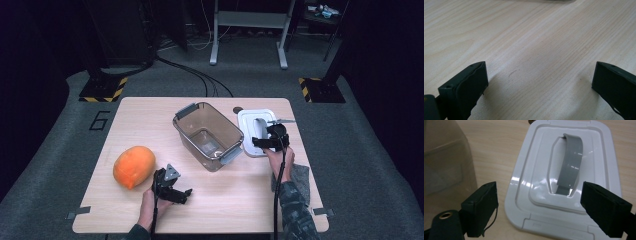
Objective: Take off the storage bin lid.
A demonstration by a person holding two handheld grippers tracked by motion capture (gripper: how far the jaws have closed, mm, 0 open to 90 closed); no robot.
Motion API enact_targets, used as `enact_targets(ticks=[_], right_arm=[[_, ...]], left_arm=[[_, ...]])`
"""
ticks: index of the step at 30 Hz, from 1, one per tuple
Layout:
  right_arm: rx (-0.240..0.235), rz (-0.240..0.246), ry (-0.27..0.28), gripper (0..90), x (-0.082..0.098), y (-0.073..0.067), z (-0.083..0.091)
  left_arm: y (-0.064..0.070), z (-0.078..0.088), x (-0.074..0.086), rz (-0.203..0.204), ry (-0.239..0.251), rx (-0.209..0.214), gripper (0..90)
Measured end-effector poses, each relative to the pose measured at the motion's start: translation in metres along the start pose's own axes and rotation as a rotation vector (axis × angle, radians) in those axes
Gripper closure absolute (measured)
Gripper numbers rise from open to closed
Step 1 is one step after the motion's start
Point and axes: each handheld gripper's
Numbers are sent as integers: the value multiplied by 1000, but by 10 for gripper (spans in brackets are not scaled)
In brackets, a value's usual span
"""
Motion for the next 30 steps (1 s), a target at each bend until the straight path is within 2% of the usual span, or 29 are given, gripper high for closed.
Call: enact_targets(ticks=[10, 14, 15, 18, 20, 21, 25, 26, 27, 30], right_arm=[[-51, 47, 11, 98, 29, -19, 22], [-76, 70, 12, 93, 45, -28, 28], [-86, 66, 12, 92, 49, -32, 28], [-95, 94, -3, 88, 60, -39, 29], [-105, 88, -9, 87, 64, -41, 29], [-114, 115, -13, 85, 71, -46, 28], [-127, 108, -21, 85, 83, -55, 26], [-127, 121, -26, 85, 86, -58, 25], [-125, 138, -24, 85, 89, -60, 23], [-137, 136, -25, 87, 97, -64, 20]], left_arm=[[0, 0, 0, 2, 1, -5, 0], [1, 1, 0, -14, 0, -19, 0], [2, 1, 0, -11, 5, -17, 0], [1, 1, 0, -13, -1, -16, 0], [1, 2, 0, -12, -2, -10, 0], [1, 2, 0, -12, 1, -10, 0], [2, 5, 0, -20, -8, -7, 0], [3, 6, 1, -15, -1, -6, 0], [4, 8, 0, -28, -8, -11, 0], [6, 12, -1, -18, 9, 2, 0]])
Point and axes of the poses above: each handheld gripper's, and its own axes: z roughly backward along the jaws, x roughly out of its underside, y roughly to its right, and after that the axes turned 7 degrees about y, right-handed
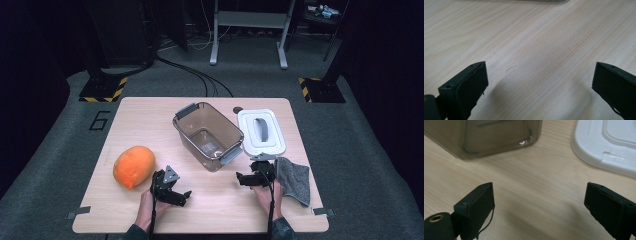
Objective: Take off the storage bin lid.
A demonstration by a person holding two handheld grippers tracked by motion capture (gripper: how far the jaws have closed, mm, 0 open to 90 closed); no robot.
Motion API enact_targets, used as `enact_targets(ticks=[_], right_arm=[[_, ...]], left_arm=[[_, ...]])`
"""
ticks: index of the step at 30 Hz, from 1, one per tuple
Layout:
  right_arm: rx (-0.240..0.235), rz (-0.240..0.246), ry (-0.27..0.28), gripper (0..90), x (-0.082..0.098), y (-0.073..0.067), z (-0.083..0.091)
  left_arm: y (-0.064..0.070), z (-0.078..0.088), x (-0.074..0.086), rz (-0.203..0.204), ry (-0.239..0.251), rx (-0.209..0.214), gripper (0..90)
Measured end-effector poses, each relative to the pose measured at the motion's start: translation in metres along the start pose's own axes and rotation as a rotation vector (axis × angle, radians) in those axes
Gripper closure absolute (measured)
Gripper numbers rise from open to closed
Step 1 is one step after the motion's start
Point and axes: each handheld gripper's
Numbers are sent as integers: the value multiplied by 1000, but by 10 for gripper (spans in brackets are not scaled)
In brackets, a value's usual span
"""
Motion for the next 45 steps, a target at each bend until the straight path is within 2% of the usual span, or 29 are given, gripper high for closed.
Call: enact_targets(ticks=[2, 3, 6, 7, 8, 9, 10, 11, 21, 23, 29, 33, 39, 45], right_arm=[[7, 12, -11, 84, 3, -3, -3], [13, 13, -5, 83, 4, -5, -4], [7, 27, -1, 81, 6, -4, -5], [9, 28, -2, 79, 7, -5, -5], [15, 17, 2, 79, 7, -6, -5], [24, 34, 1, 78, 9, -6, -6], [29, 47, 2, 78, 10, -5, -6], [36, 33, 3, 78, 11, -7, -6], [42, 56, 4, 75, 13, -5, -8], [39, 49, -2, 72, 12, -5, -8], [33, 56, 0, 69, 13, -4, -8], [35, 54, 2, 69, 13, -4, -8], [34, 56, 7, 69, 13, -4, -8], [34, 56, 7, 70, 13, -4, -8]], left_arm=[[0, 5, -2, -11, -7, 2, 0], [1, 7, -3, -2, 0, 3, 0], [1, 11, -5, -9, 6, 6, 0], [1, 14, -7, -15, -8, 11, 0], [1, 15, -8, -13, -2, 7, 0], [1, 18, -10, -2, 14, 6, 0], [-1, 20, -12, -9, 4, 12, 0], [-1, 22, -13, -1, 7, 17, 0], [-16, 49, -31, 11, 44, 9, 0], [-20, 55, -36, -7, 46, -7, 0], [-38, 71, -44, -15, 36, -29, 0], [-53, 82, -46, 13, 59, -49, 0], [-76, 94, -46, 48, 63, -71, 0], [-93, 99, -42, 88, 58, -94, 1]])
Point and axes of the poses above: each handheld gripper's, and its own axes: z roughly backward along the jaws, x roughly out of its underside, y roughly to its right, and after that the axes turned 7 degrees about y, right-handed
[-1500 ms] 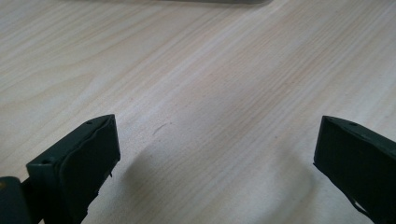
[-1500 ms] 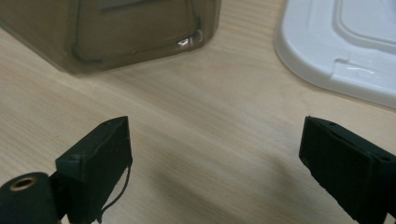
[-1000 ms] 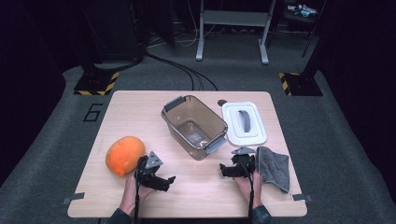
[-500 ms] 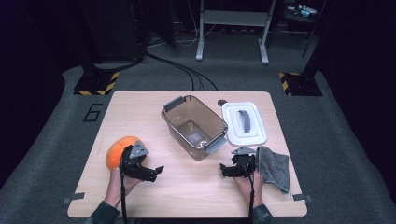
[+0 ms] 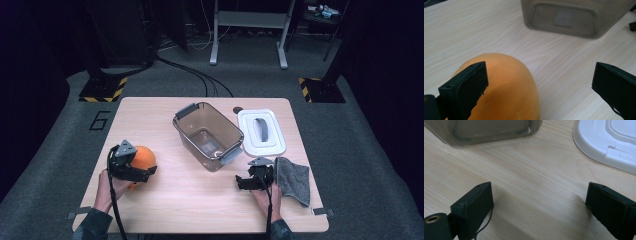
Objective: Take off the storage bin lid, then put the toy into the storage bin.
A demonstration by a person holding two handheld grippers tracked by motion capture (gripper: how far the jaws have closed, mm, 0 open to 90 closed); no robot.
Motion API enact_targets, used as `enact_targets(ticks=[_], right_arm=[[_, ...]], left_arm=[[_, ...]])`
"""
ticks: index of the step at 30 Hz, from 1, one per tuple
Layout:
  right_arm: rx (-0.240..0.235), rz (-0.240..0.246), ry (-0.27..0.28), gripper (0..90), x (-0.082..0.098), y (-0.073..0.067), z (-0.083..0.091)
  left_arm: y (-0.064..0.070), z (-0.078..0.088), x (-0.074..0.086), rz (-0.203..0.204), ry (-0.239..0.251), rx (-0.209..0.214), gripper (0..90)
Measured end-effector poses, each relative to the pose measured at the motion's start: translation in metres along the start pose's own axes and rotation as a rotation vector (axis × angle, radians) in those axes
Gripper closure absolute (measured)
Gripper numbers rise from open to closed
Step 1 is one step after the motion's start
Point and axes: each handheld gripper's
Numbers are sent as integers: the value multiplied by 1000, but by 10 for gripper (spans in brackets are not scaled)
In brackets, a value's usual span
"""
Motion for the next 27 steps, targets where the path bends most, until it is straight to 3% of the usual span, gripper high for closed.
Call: enact_targets(ticks=[8, 16, 25, 27], right_arm=[[4, 9, 3, 71, 0, 0, 0], [5, 9, 4, 73, 0, 0, 0], [4, 13, 6, 73, 0, 0, 0], [4, 10, 5, 73, 0, 0, 0]], left_arm=[[-22, 2, 6, 53, -18, -27, 0], [-40, -1, 15, 86, -69, -42, 0], [-50, -6, 17, 87, -123, -49, 18], [-52, -6, 17, 71, -148, -47, 40]])
Point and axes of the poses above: each handheld gripper's, and its own axes: z roughly backward along the jaws, x roughly out of its underside, y roughly to its right, and after that the axes turned 7 degrees about y, right-handed
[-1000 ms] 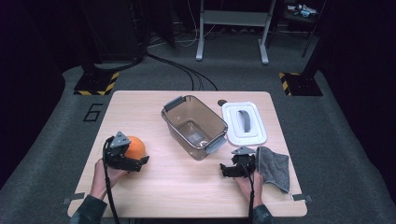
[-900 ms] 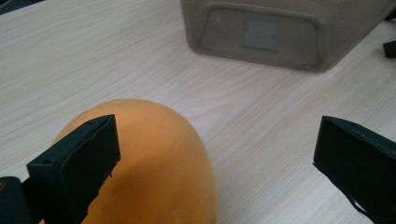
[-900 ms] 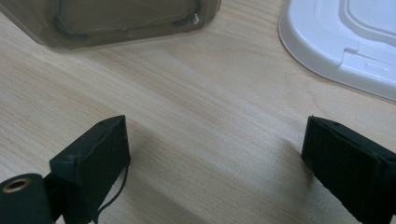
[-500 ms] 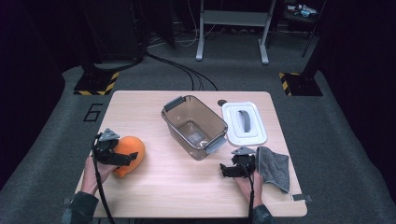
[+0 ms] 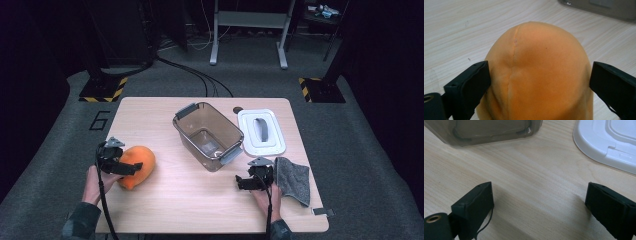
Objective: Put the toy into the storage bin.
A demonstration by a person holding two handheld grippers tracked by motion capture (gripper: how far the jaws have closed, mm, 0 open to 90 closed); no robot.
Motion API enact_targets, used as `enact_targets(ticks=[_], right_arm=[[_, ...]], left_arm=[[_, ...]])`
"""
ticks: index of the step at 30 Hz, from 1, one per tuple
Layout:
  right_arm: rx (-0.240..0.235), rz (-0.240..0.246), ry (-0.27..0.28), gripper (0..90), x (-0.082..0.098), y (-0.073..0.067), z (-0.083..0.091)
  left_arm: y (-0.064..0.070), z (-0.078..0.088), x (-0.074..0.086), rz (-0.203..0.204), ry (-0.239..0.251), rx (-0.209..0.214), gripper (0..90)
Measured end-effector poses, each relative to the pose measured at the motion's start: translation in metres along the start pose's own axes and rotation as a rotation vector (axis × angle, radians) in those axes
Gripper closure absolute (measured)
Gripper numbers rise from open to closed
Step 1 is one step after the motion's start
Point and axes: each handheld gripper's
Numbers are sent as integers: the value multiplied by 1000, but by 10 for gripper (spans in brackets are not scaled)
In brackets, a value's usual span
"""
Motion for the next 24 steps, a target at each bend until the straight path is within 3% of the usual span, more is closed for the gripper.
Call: enact_targets(ticks=[6, 8, 12, 16, 18, 21, 24], right_arm=[[-1, 5, 2, 73, 0, 0, 0], [-1, 4, 1, 73, 0, 0, 0], [0, -3, -1, 73, 0, 0, 0], [-1, 4, 2, 73, 0, 0, 0], [0, 4, 1, 73, 0, 0, 0], [0, 4, 2, 73, 0, 0, 0], [0, 5, 2, 73, 0, 0, 0]], left_arm=[[2, -5, 2, 14, 0, -2, 151], [2, -6, 2, -3, -30, 12, 190], [6, -10, 2, -9, -41, 8, 286], [11, -12, 3, -25, -47, -7, 379], [13, -13, 4, -10, -32, -23, 432], [14, -13, 4, -32, -46, -25, 505], [16, -13, 6, -22, -36, -36, 571]])
Point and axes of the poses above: each handheld gripper's, and its own axes: z roughly backward along the jaws, x roughly out of its underside, y roughly to its right, and after that the axes turned 7 degrees about y, right-handed
